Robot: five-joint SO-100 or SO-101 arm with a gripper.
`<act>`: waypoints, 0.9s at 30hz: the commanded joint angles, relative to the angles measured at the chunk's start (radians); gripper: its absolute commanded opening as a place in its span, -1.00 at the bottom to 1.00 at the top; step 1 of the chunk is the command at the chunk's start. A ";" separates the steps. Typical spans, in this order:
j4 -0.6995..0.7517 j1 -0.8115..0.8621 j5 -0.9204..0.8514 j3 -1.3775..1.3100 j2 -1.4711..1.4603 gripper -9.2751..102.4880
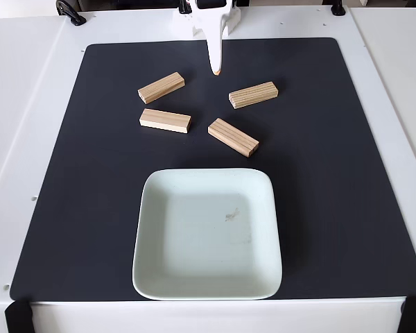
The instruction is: Pick up the wooden block and place them on the plate.
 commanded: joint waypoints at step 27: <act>0.002 -0.034 0.003 -0.003 0.005 -0.84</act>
